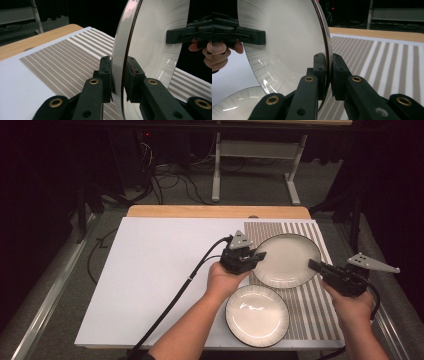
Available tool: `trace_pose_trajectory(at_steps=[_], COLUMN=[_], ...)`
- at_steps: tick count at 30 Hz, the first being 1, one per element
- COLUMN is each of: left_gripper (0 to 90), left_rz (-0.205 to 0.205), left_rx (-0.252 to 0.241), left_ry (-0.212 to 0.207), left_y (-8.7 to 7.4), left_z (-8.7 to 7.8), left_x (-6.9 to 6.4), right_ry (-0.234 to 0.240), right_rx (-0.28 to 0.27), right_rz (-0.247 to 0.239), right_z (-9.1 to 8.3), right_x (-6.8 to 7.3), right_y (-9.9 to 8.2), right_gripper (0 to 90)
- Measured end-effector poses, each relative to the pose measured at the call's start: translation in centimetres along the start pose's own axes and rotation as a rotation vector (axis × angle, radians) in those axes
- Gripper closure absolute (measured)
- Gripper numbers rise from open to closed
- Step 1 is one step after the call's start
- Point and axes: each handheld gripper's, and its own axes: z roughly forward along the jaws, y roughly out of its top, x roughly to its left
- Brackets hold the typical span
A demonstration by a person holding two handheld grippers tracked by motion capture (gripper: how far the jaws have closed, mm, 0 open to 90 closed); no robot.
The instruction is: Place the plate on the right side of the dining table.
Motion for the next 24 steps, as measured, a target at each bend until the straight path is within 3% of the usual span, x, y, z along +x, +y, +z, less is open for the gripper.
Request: trace_pose_trajectory(at_steps=[7, 16, 24], left_gripper=[76.2, 74.4, 74.0], left_rz=[-0.012, -0.044, -0.033], left_rx=[0.053, 0.127, 0.174], left_ry=[-0.009, -0.017, -0.013], left_y=[-0.5, -1.9, -2.5], left_z=[3.6, 5.8, 6.6], left_x=[-0.3, -0.4, -0.8], right_ry=[-0.057, -0.085, -0.093], right_rx=[0.025, 0.056, 0.085], right_rz=[0.045, 0.079, 0.09], right_z=[-0.6, -0.7, -0.7], right_x=[-2.2, -3.1, -3.5], right_y=[-1.5, -3.6, -4.9], right_gripper=[85.9, 86.4, 86.4])
